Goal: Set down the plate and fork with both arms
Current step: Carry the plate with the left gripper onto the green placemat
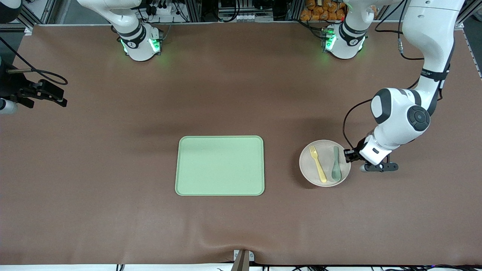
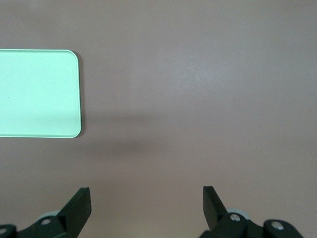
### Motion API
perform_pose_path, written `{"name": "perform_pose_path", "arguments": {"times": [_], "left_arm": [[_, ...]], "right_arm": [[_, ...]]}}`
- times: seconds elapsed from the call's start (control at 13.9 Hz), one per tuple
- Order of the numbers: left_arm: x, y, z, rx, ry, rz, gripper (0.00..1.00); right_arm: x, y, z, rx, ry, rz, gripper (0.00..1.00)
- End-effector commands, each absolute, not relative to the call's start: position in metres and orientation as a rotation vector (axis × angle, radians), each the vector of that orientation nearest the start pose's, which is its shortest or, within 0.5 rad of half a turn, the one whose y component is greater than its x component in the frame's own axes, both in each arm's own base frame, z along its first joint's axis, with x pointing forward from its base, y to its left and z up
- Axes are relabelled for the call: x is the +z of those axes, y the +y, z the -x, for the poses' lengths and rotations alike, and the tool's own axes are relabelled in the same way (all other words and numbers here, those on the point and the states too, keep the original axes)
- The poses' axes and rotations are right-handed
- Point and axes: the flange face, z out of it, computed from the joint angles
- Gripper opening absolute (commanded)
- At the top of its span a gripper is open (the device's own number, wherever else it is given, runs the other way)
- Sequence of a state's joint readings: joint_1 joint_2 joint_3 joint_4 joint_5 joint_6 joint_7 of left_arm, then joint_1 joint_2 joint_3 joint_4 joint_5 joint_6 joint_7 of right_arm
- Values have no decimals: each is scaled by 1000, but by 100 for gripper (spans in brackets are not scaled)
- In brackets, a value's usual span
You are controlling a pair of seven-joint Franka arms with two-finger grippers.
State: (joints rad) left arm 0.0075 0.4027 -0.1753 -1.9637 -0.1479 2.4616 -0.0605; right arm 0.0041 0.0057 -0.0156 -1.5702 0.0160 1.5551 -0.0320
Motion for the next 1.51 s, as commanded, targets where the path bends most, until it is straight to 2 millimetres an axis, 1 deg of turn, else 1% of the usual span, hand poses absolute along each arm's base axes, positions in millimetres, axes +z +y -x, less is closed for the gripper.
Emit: {"name": "perform_pose_path", "arguments": {"times": [0.0,0.07,0.14,0.22,0.29,0.36,0.43,0.57,0.65,0.72,0.79,0.86,0.93,1.0,1.08,1.15,1.22,1.36,1.43], "left_arm": [[292,-141,-648,-48,34,3380,0],[295,-159,-656,-24,44,3394,0],[300,-178,-663,-23,19,3404,0],[300,-193,-670,-34,-14,3415,0],[297,-214,-676,-37,-32,3424,0],[293,-242,-675,-32,-15,3433,0],[286,-271,-670,-9,-2,3438,0],[278,-311,-663,11,-27,3441,0],[277,-334,-654,20,9,3441,0],[274,-347,-647,37,22,3440,0],[268,-350,-645,49,28,3439,0],[264,-358,-640,65,53,3442,0],[257,-374,-630,81,96,3438,0],[251,-381,-627,79,112,3440,0],[248,-385,-629,52,108,3452,0],[237,-395,-624,41,119,3456,0],[232,-405,-620,18,125,3463,0],[219,-408,-620,5,84,3492,0],[213,-415,-617,-12,74,3509,0]], "right_arm": [[624,-6,-554,33,-10,3133,100],[624,-6,-554,33,-10,3133,100],[624,-6,-554,33,-10,3133,100],[624,-6,-554,33,-10,3133,100],[624,-6,-554,33,-10,3133,100],[624,-6,-554,33,-10,3132,100],[624,-6,-555,36,-10,3132,100],[624,-6,-555,36,-10,3132,100],[624,-6,-555,36,-10,3132,100],[624,-6,-554,36,-7,3130,100],[624,-6,-554,36,-7,3130,100],[624,-6,-555,36,-8,3129,100],[624,-7,-554,36,-5,3129,100],[624,-7,-555,33,-5,3127,100],[624,-5,-555,31,-10,3127,100],[624,-6,-555,31,-8,3127,100],[623,-8,-555,36,-3,3127,100],[623,-8,-555,33,-3,3126,100],[622,-8,-556,36,-3,3126,100]]}}
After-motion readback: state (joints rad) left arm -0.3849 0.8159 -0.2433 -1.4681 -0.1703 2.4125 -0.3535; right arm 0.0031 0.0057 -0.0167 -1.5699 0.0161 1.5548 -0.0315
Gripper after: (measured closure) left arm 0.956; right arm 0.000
